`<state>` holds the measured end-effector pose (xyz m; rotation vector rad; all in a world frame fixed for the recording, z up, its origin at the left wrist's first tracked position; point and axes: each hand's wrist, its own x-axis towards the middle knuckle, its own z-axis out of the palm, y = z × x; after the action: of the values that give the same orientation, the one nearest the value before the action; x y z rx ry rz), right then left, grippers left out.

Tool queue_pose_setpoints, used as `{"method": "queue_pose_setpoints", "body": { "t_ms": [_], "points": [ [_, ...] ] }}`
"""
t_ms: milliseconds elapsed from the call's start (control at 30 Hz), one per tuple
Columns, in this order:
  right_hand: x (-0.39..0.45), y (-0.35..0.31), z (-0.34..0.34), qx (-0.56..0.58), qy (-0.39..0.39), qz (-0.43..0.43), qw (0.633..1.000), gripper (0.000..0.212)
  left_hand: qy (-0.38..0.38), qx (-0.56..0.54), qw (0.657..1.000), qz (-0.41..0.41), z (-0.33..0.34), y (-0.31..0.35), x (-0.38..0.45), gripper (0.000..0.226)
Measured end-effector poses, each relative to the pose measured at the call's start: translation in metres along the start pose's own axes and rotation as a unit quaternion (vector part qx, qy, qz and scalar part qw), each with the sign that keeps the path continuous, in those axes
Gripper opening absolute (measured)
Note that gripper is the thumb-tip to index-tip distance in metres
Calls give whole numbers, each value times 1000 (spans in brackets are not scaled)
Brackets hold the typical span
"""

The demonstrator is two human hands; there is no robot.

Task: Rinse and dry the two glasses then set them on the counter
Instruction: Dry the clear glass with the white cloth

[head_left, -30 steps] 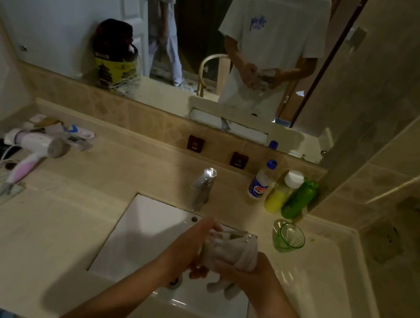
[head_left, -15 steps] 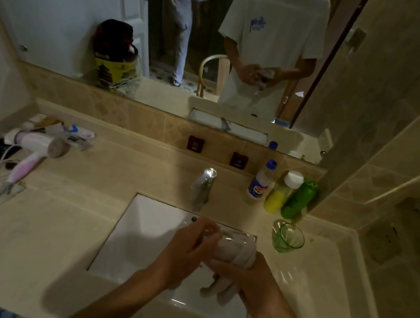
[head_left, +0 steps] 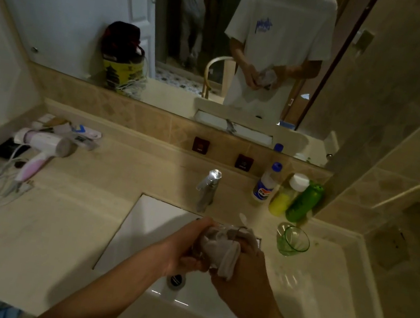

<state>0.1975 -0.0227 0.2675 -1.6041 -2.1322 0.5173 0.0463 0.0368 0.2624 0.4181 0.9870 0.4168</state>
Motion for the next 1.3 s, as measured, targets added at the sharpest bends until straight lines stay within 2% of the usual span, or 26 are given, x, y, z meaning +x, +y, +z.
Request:
{"method": "queue_pose_setpoints", "body": {
  "t_ms": [67, 100, 133, 200, 267, 300, 333, 367, 433, 467, 500, 533, 600, 667, 700, 767, 800, 833, 867, 900, 1000, 1067, 1167, 1233, 1267, 1300],
  "points": [
    [3, -2, -7, 105, -58, 20, 993, 33, 41, 30, 998, 47, 7, 1, -5, 26],
    [5, -3, -12, 194, -74, 64, 976, 34, 71, 68, 992, 78, 9, -1, -5, 24],
    [5, -5, -19, 306, -94, 114, 940, 36, 110, 133, 978, 120, 10, -3, -5, 23],
    [3, -3, -28, 479, -125, 161, 854, 33, 141, 298, 905, 269, 6, -10, 1, 19],
    [-3, 2, -30, 547, -122, 174, 810, 30, 95, 386, 824, 403, 0, -16, 4, 21],
    [-5, 5, -30, 559, -119, 180, 800, 34, 78, 409, 806, 421, -2, -18, 5, 25],
    [-6, 7, -31, 560, -125, 181, 799, 37, 62, 413, 809, 413, -2, -16, 2, 28],
    [-6, 8, -32, 549, -141, 172, 806, 39, 44, 388, 842, 372, -1, -11, -1, 28],
    [-3, 12, -38, 498, -179, 156, 834, 39, -27, 258, 946, 195, -3, 1, -8, 24],
    [0, 14, -41, 467, -192, 155, 849, 37, -82, 192, 973, 100, -6, 5, -10, 27],
    [3, 14, -45, 436, -211, 152, 861, 35, -129, 157, 978, 38, -9, 7, -11, 35],
    [7, 15, -48, 411, -243, 142, 867, 33, -161, 145, 976, -2, -12, 8, -10, 46],
    [12, 13, -52, 380, -306, 134, 863, 36, -182, 174, 967, -32, -11, 6, -7, 61],
    [15, 16, -50, 384, -319, 160, 852, 42, -147, 253, 956, 17, -4, 4, -3, 57],
    [15, 19, -47, 398, -306, 178, 846, 41, -113, 327, 936, 67, -1, 3, -2, 61],
    [15, 24, -39, 415, -276, 218, 839, 38, -55, 508, 841, 177, 3, 2, 1, 80],
    [15, 27, -34, 416, -264, 233, 838, 38, -48, 564, 797, 210, 6, 2, 1, 86],
    [14, 29, -29, 416, -259, 240, 838, 39, -48, 588, 777, 220, 7, 1, 2, 88],
    [15, 29, -26, 415, -259, 241, 838, 39, -46, 594, 775, 213, 7, 1, 3, 85],
    [16, 28, -26, 412, -263, 239, 839, 39, -44, 580, 789, 198, 6, 2, 5, 79],
    [20, 26, -28, 398, -290, 203, 846, 37, -66, 449, 884, 113, 4, 7, 6, 65],
    [20, 27, -29, 406, -299, 180, 844, 36, -89, 369, 922, 75, 1, 4, 11, 57],
    [17, 36, -24, 459, -243, 169, 838, 36, -59, 330, 936, 112, -1, 0, 18, 36],
    [14, 42, -22, 506, -167, 178, 827, 33, -24, 294, 945, 141, -5, 1, 24, 44],
    [13, 42, -21, 509, -125, 178, 833, 28, -10, 276, 950, 148, -6, 2, 26, 48],
    [12, 40, -20, 485, -75, 176, 853, 24, -6, 252, 956, 153, -5, 3, 27, 48]
  ]
}}
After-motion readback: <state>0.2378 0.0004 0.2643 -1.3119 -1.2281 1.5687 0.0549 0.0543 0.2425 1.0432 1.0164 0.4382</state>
